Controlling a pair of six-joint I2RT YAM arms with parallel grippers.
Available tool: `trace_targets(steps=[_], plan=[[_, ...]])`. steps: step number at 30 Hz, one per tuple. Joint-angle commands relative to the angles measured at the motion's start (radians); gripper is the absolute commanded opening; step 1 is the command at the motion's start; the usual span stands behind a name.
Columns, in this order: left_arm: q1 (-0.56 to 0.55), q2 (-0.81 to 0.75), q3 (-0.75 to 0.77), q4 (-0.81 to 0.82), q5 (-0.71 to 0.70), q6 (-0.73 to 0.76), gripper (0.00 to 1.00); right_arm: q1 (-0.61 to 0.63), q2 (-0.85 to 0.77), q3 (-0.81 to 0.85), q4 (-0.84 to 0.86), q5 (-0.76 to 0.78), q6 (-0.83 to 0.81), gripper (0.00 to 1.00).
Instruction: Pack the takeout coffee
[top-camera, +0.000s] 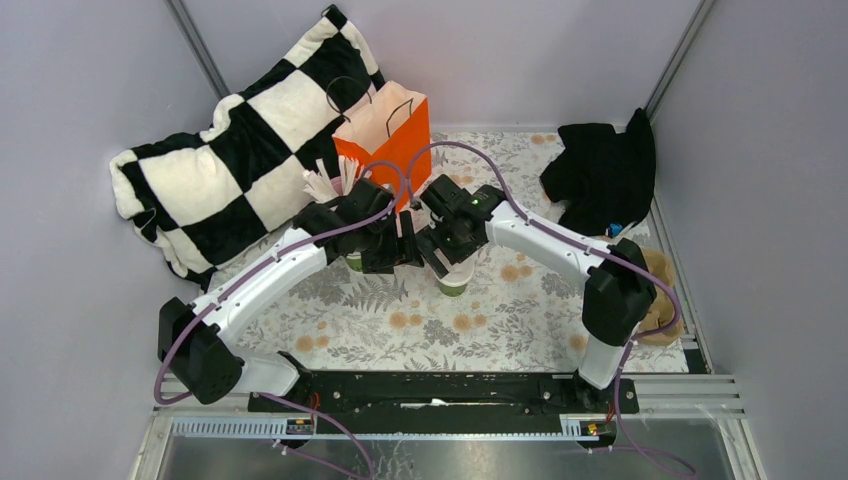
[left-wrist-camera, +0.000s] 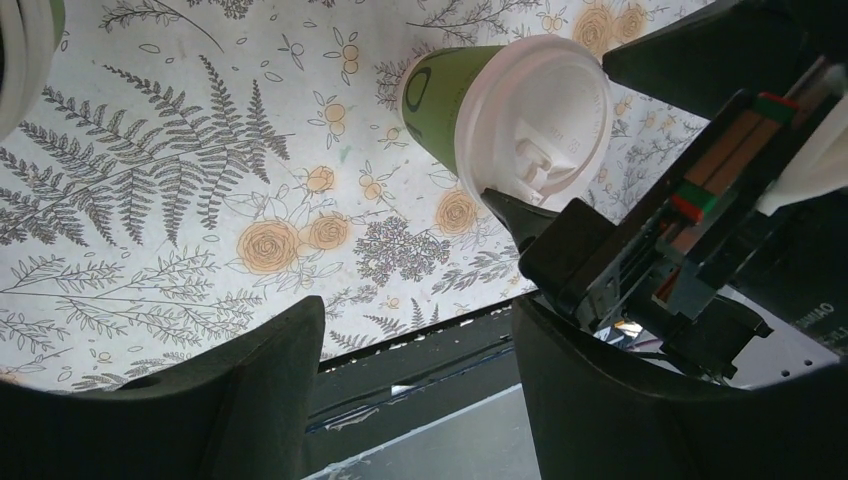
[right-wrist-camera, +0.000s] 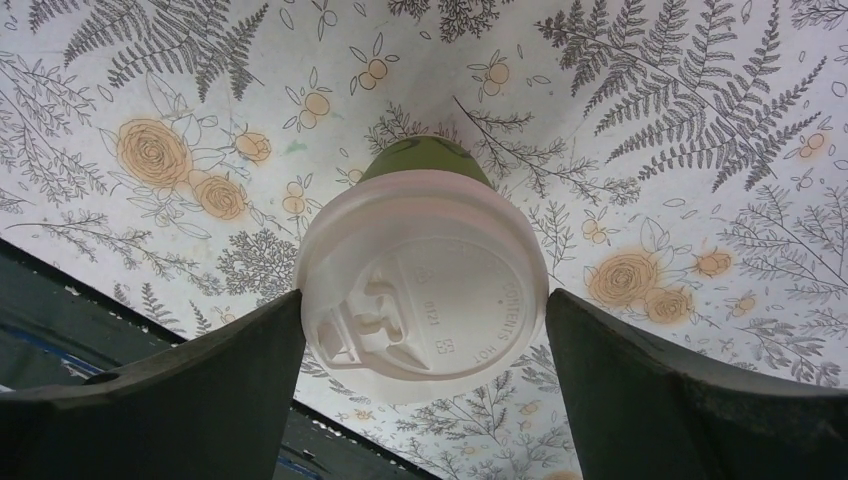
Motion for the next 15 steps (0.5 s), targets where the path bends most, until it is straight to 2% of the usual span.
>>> trace_targets(steps=[1,4,9,15], plan=[[0.001,-0.031,0.015,0.012,-0.023,-0.013,0.73,0.016,0.0,0.033,-0.029,0.13,-0.001,0.91],[0.0,-0.026,0.019,0.012,-0.023,-0.009,0.73,0.016,-0.01,0.025,-0.025,0.187,0.026,0.85],[0.001,-0.016,0.03,0.011,-0.015,-0.001,0.73,-0.013,-0.03,-0.033,0.0,0.265,0.071,0.85],[0.0,-0.009,0.049,0.011,0.005,0.004,0.74,-0.263,-0.083,-0.118,0.061,0.295,0.109,0.87]])
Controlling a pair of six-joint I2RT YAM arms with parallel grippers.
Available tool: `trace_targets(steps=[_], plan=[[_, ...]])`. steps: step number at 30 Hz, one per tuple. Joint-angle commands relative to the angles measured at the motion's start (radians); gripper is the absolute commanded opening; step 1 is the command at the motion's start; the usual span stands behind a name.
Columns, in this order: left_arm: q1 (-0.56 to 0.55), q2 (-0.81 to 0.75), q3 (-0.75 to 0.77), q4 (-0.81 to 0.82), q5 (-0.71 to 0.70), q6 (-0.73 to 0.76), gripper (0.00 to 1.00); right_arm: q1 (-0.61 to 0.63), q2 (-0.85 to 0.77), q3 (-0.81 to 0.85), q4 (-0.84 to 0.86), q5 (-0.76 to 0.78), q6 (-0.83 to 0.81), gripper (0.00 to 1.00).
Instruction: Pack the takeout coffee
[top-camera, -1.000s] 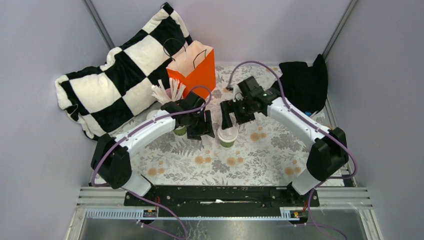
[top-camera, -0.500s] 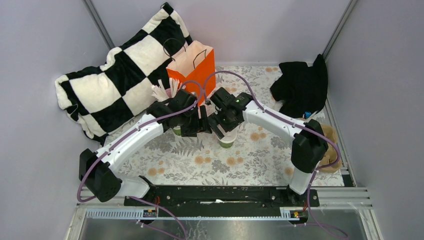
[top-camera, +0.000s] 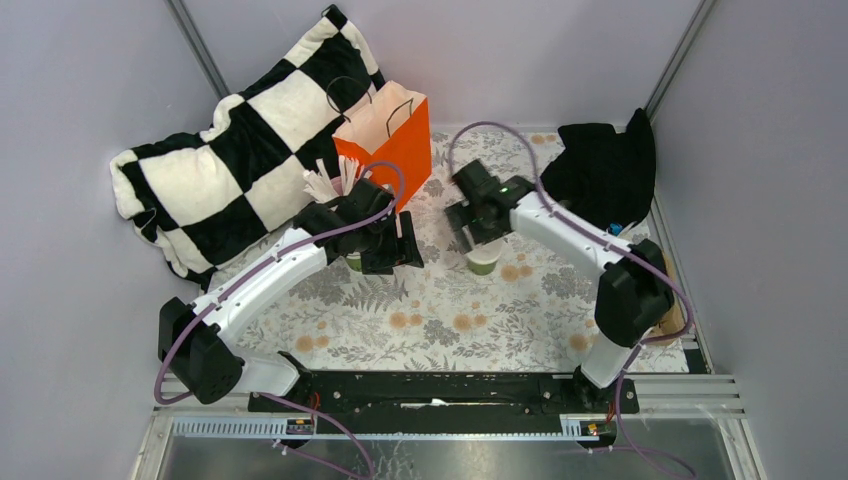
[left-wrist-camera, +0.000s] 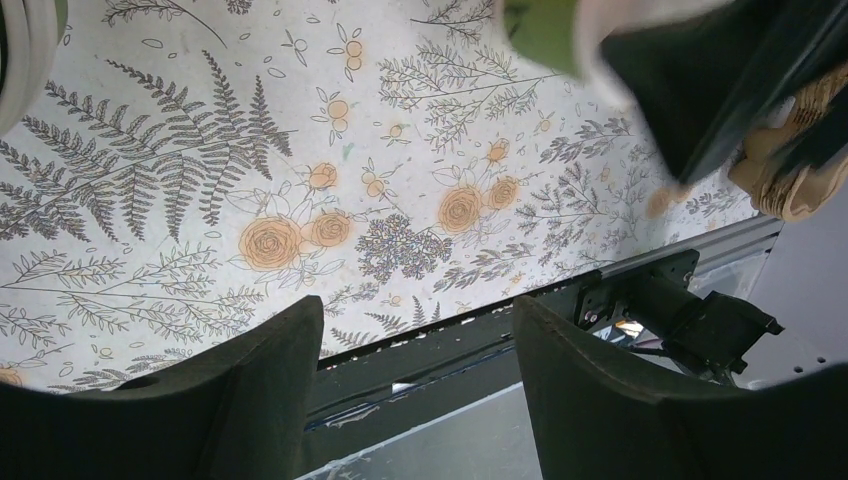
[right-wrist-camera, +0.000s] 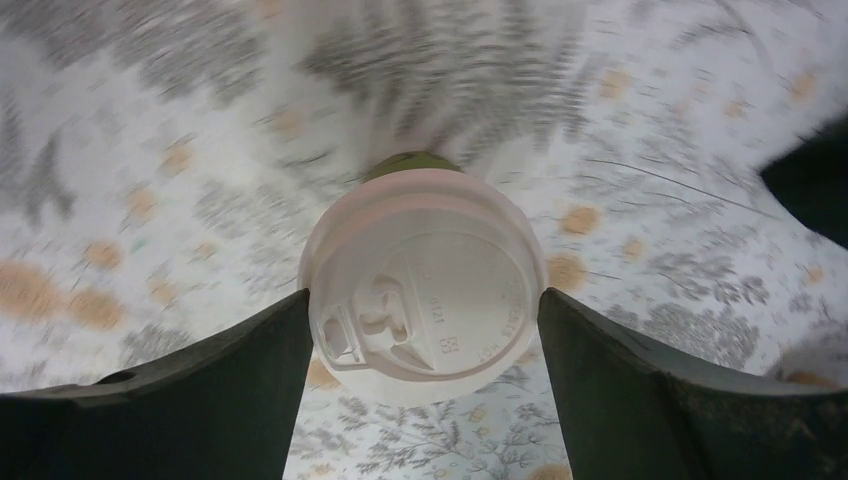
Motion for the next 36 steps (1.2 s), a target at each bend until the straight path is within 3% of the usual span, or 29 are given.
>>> trace_targets(steps=[1,5,13,29,36], plan=[[0.0,-0.01,0.049,0.019,0.01,0.008,0.74,-0.224,-0.042,-0.068,0.015,0.125,0.031,0.88],[0.0,-0.014,0.051,0.02,0.014,0.009,0.74,-0.39,-0.049,-0.102,0.031,0.097,0.055,0.89],[0.0,-0.017,0.057,0.02,0.031,0.007,0.74,-0.515,-0.038,-0.109,0.045,0.142,0.069,0.93],[0.0,-0.038,0.048,0.02,0.042,0.018,0.75,-0.565,-0.006,-0.204,0.091,0.243,0.066,0.97],[0.0,-0.028,0.092,0.019,0.048,0.021,0.75,-0.565,-0.02,-0.133,0.056,0.12,0.065,1.0]])
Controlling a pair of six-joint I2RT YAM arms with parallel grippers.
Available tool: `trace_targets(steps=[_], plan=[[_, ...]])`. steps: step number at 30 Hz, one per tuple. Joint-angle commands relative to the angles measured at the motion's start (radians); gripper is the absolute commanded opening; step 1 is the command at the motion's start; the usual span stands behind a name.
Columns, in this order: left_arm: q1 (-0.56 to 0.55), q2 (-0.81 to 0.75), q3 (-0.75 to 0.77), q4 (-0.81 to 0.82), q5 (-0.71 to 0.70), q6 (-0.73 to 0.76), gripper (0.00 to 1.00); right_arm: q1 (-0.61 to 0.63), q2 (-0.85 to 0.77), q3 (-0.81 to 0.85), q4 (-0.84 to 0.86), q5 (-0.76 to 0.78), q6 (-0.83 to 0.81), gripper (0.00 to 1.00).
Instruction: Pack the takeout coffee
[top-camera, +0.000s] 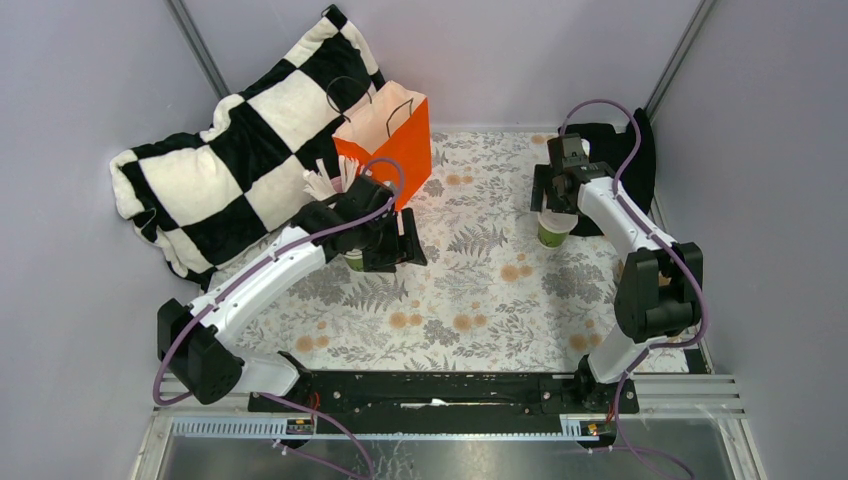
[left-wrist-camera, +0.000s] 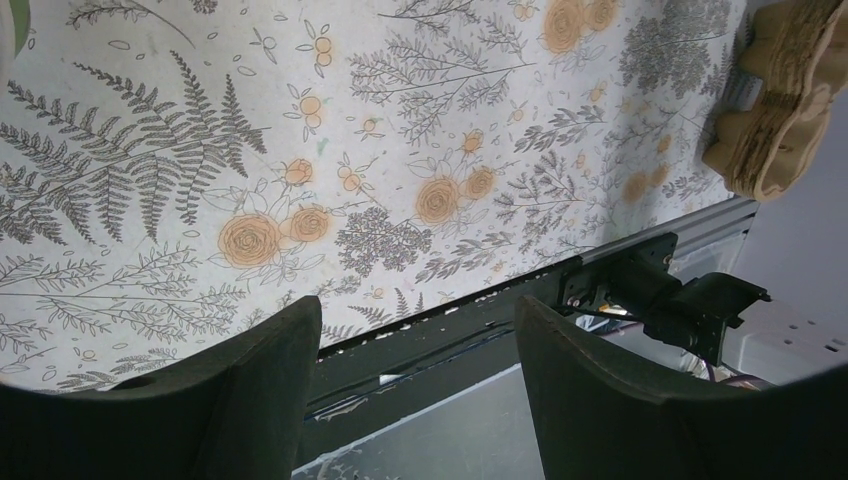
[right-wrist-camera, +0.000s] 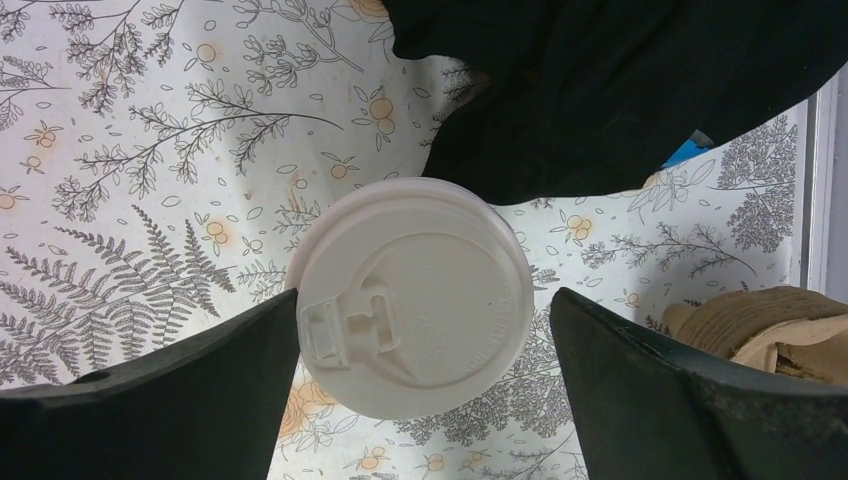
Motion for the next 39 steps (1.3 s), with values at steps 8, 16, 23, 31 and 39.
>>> trace_targets(steps=[8,16,23,31,39], plan=[[0.0,0.001,0.152,0.003,0.009,0.024,0.75,-0.017,0.005,0.08,-0.196,-0.03,-0.012,1.0],[0.012,0.0,0.236,-0.054,-0.056,0.035,0.81,-0.016,-0.1,0.123,-0.245,-0.076,-0.003,1.0],[0.043,-0.003,0.32,-0.154,-0.129,0.057,0.84,-0.012,-0.139,0.128,-0.243,-0.139,-0.006,1.0],[0.197,-0.09,0.324,-0.252,-0.29,0.064,0.82,0.187,-0.196,0.133,-0.227,-0.335,0.009,1.0],[0.218,-0.224,0.229,-0.288,-0.436,-0.14,0.77,0.449,-0.015,0.296,-0.051,-0.497,0.323,0.86]])
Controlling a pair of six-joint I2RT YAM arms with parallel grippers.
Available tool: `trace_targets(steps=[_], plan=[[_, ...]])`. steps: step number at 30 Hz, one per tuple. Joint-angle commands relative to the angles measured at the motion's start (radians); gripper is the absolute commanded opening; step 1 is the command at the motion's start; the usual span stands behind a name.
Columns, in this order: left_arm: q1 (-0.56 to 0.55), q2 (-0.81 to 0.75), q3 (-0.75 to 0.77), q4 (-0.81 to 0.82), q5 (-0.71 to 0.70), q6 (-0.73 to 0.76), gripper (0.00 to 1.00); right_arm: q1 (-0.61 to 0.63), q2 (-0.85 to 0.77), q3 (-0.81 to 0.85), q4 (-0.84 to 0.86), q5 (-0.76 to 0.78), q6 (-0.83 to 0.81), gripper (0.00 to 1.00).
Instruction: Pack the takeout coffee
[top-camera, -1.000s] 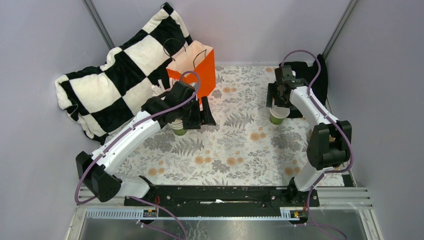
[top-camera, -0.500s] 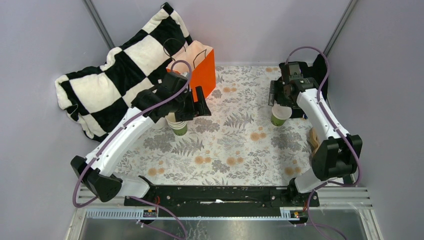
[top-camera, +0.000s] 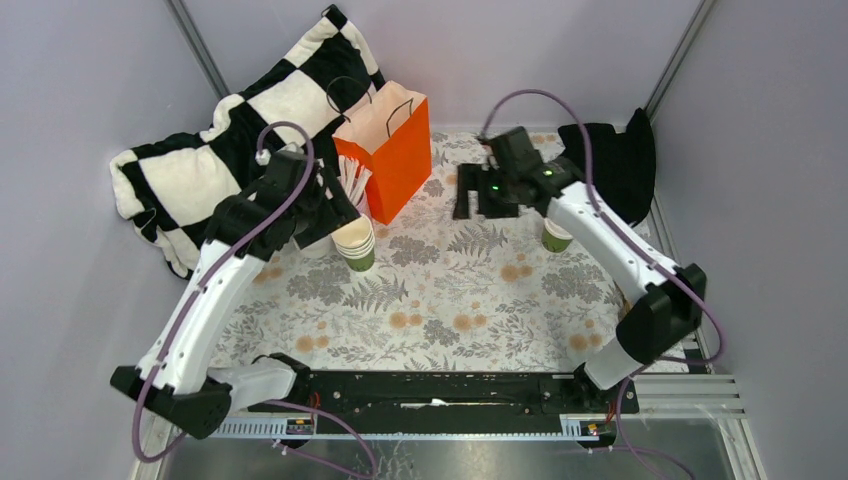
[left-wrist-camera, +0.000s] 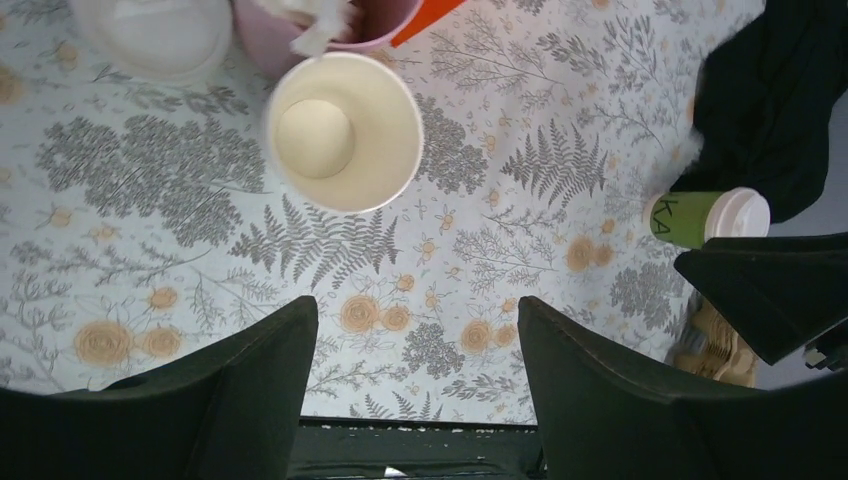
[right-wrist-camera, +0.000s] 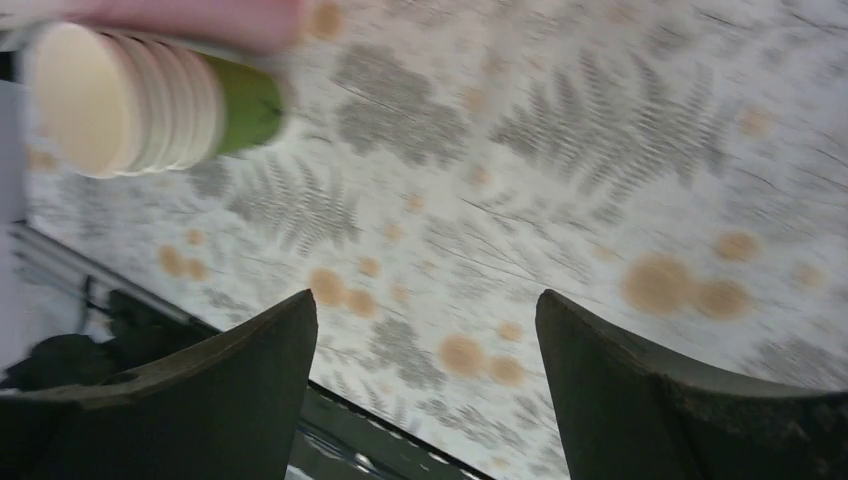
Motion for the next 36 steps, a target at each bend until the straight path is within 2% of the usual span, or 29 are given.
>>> trace_targets(steps=[1,3,8,9,13,14,20,28,36], plan=[[0.0,-0.094,-0.057,-0.029,-0.116,-0.102,0.79,0.154,0.143,0.154,0.144,0.009,0.207,0.86],[-0.001,-0.115,-0.068,-0.048,-0.12,-0.092,0.84,0.219,0.214,0.219,0.161,0.089,0.258,0.83],[-0.001,-0.175,-0.089,-0.072,-0.095,-0.065,0.86,0.346,0.379,0.402,0.178,0.233,0.314,0.77],[-0.001,-0.189,-0.097,-0.073,-0.086,-0.067,0.86,0.371,0.41,0.438,0.174,0.255,0.314,0.72],[0.0,-0.243,-0.127,-0.069,-0.039,-0.079,0.86,0.444,0.533,0.602,0.069,0.414,0.287,0.62],[0.0,-0.274,-0.145,-0.064,-0.026,-0.083,0.87,0.465,0.608,0.68,-0.02,0.499,0.294,0.57],[-0.001,-0.276,-0.126,-0.07,-0.014,-0.042,0.87,0.521,0.692,0.775,-0.05,0.599,0.231,0.54],[-0.001,-0.275,-0.115,-0.077,-0.012,-0.004,0.88,0.557,0.762,0.865,-0.075,0.713,0.186,0.42],[-0.001,-0.288,-0.132,-0.079,-0.006,0.001,0.89,0.57,0.813,0.956,-0.105,0.746,0.148,0.37]])
